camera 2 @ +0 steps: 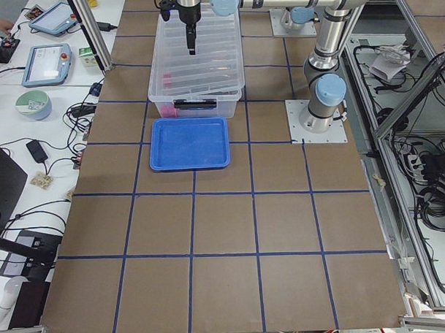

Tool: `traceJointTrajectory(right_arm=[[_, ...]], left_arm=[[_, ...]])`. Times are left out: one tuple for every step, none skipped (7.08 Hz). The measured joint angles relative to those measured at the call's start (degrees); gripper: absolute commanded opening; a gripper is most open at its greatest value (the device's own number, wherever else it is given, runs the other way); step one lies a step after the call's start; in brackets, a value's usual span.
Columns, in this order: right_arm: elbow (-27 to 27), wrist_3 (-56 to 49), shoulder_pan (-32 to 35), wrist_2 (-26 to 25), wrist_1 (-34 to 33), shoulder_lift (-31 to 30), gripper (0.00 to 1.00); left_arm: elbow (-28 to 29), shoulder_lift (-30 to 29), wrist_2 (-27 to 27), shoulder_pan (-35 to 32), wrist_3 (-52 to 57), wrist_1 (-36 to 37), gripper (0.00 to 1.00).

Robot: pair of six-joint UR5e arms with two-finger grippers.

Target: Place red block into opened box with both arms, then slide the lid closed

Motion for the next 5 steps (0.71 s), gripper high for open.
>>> traceJointTrajectory(right_arm=[[-3.78, 0.17, 0.27, -0.18, 5.04, -1.32, 1.00], [-7.03, 1.21, 0.90, -0.11, 9.70, -2.92, 1.00], [-8.92, 3.38, 2.55, 0.12, 12.62, -4.59, 1.00], [-9.45, 5.86, 5.33, 0.27, 13.92, -6.01, 1.00], [-9.31, 7.21, 7.60, 0.66, 14.17, -6.72, 1.00]], left_arm=[[0.00, 0.00, 0.02, 0.02, 0.00, 0.00, 1.00], [0.09, 0.04, 0.06, 0.06, 0.00, 0.00, 1.00], [0.28, 0.11, 0.28, 0.06, 0.02, -0.01, 1.00], [0.41, 0.30, 0.74, 0.04, 0.06, -0.05, 1.00], [0.42, 0.57, 1.04, 0.01, 0.06, -0.08, 1.00]])
